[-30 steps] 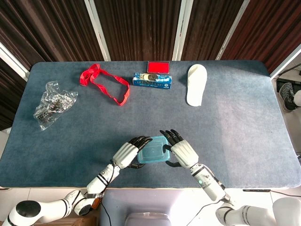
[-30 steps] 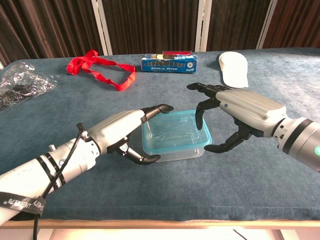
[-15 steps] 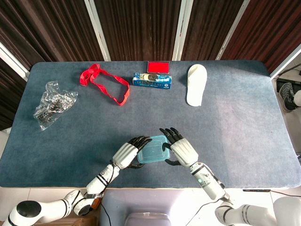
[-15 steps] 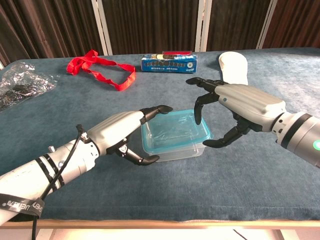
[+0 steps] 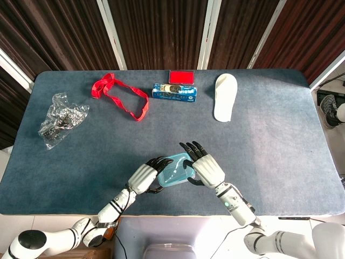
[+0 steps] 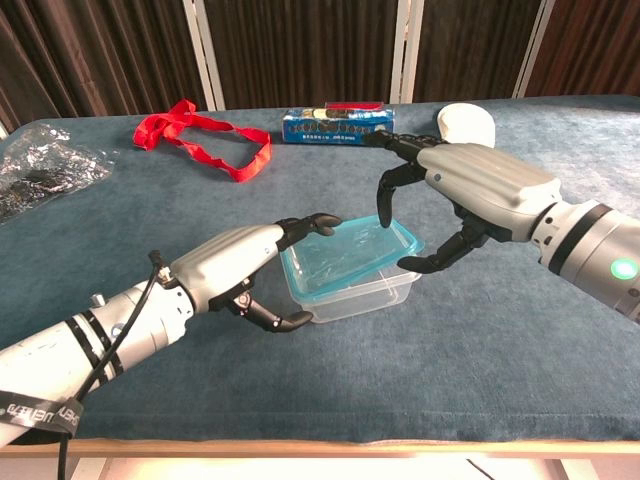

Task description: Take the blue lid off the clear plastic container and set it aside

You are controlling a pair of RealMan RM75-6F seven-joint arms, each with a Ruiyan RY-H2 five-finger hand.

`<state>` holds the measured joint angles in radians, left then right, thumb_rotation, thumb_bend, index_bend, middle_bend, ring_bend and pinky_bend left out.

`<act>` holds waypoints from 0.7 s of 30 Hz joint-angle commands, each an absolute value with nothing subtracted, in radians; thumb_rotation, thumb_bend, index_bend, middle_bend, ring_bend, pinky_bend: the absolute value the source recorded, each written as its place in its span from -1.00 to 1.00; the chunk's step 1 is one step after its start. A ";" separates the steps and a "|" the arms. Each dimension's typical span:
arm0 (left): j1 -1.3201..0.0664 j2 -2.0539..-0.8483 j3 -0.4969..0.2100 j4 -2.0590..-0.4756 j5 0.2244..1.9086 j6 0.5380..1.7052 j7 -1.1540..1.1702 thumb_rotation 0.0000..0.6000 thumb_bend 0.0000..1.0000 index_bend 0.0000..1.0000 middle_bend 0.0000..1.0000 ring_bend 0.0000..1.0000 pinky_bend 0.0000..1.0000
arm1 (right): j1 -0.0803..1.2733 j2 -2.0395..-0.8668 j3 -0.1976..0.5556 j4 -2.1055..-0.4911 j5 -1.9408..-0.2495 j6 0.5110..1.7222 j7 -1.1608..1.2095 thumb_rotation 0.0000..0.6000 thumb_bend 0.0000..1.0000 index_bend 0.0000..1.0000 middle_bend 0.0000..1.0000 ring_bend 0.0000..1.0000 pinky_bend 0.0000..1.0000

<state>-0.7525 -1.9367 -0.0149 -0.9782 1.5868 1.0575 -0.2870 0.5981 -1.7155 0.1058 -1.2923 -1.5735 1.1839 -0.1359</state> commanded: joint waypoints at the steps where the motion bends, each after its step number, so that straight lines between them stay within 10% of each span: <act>1: -0.751 -1.935 -0.014 -0.978 1.588 1.060 -0.290 1.00 -0.39 -1.00 0.01 -0.30 0.07 | 0.604 -1.717 0.105 -1.284 -1.576 1.181 -0.147 1.00 -0.27 0.24 -0.77 -1.00 -1.00; 21: -0.744 -1.917 -0.011 -0.986 1.596 1.080 -0.314 1.00 -0.39 -1.00 0.03 -0.29 0.10 | 0.638 -1.762 0.086 -1.155 -1.649 1.229 -0.213 1.00 -0.04 0.28 -0.73 -1.00 -1.00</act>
<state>-0.7444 -1.9168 -0.0111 -0.9863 1.5957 1.0803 -0.3136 0.6333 -1.7574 0.0892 -1.1680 -1.6372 1.2180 -0.2022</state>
